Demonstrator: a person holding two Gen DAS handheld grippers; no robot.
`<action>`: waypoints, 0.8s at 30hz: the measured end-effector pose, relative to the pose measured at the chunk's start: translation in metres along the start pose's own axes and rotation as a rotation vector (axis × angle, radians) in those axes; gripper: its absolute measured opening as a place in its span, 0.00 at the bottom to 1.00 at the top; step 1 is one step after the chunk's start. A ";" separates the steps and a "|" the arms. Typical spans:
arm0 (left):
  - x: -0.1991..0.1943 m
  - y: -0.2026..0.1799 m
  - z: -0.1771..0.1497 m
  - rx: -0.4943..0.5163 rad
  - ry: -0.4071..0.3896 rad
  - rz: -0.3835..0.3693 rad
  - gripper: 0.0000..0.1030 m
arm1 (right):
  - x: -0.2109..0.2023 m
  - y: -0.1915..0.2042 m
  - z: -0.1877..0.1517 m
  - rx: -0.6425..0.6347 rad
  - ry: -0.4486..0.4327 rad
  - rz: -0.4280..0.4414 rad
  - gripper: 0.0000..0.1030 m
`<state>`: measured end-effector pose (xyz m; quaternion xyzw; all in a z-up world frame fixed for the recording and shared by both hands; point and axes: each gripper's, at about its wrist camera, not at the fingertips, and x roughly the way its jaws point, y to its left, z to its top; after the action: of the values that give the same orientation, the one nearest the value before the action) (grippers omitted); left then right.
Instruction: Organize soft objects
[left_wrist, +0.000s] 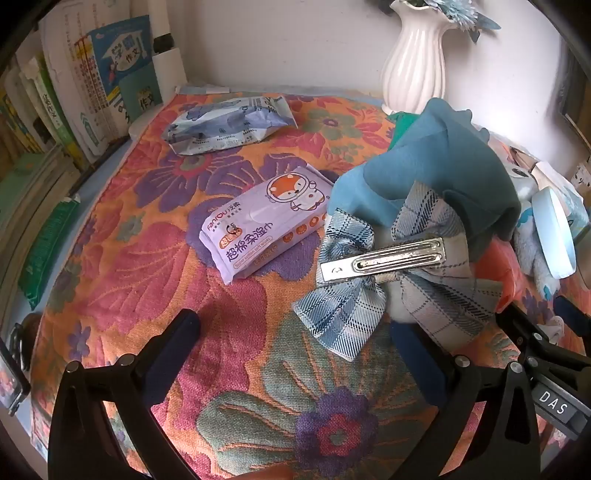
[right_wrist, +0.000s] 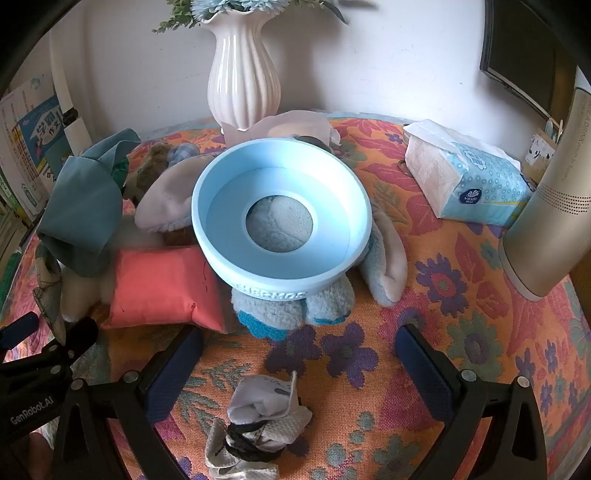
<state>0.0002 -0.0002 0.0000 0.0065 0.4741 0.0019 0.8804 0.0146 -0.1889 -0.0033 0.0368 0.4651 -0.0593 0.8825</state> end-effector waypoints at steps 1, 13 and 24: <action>0.000 0.000 0.000 -0.002 -0.002 -0.002 1.00 | 0.000 0.000 0.000 0.000 0.000 0.000 1.00; -0.032 -0.003 -0.032 0.054 0.055 -0.035 1.00 | -0.011 -0.005 -0.018 -0.106 0.130 0.096 1.00; -0.149 0.015 -0.038 -0.053 -0.222 -0.047 0.99 | -0.186 -0.024 -0.055 -0.068 -0.239 0.119 1.00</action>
<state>-0.1135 0.0141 0.1038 -0.0278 0.3735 -0.0070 0.9272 -0.1379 -0.1933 0.1188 0.0270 0.3552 0.0048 0.9344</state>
